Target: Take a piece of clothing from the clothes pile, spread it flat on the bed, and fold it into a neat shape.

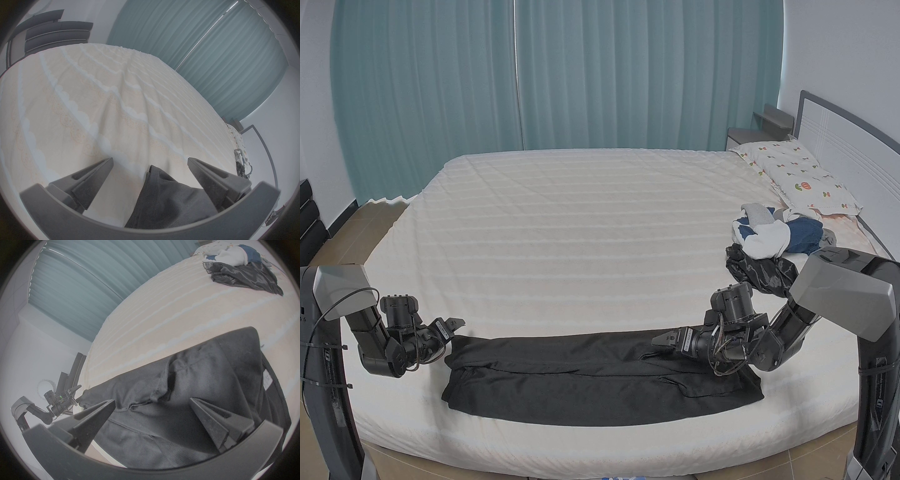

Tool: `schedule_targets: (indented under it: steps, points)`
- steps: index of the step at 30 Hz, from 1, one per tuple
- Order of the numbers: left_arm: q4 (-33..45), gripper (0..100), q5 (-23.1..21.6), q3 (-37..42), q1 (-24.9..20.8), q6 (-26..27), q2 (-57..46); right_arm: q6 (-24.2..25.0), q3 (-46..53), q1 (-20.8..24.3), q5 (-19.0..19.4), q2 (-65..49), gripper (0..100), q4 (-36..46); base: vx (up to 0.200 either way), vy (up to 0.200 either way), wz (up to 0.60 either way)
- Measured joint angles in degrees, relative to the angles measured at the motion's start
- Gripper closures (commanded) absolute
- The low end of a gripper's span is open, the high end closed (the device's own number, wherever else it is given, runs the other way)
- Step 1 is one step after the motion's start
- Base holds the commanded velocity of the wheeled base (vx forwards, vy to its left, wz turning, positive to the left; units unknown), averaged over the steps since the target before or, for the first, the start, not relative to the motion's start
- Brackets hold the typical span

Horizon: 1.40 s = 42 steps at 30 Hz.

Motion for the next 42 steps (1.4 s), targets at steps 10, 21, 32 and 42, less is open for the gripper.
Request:
schedule_targets:
  steps: [10, 21, 32, 42]
  points:
    - [0.0, 0, 0.0, -0.1, 0.1, -0.1, 0.0, 0.5, -10.3, 2.4, 0.5, 3.0, 0, 4.5, 0.0, 0.0, 0.0]
    - [0.0, 0, -0.1, -0.4, 0.3, -0.8, 0.0, 8.9, -20.0, 3.0, -1.7, 8.2, 0, 1.9, 0.0, 0.0, 0.0]
    - [0.0, 0, -0.2, -0.6, 0.5, -1.3, 0.0, 7.9, -21.0, 3.0, -5.6, 11.1, 0, 1.3, 0.0, 0.0, 0.0]
    - [0.0, 0, -0.2, -0.6, 0.5, -1.2, 0.0, 2.7, -18.7, 2.5, -7.0, 7.8, 0, 5.7, 0.0, 0.0, 0.0]
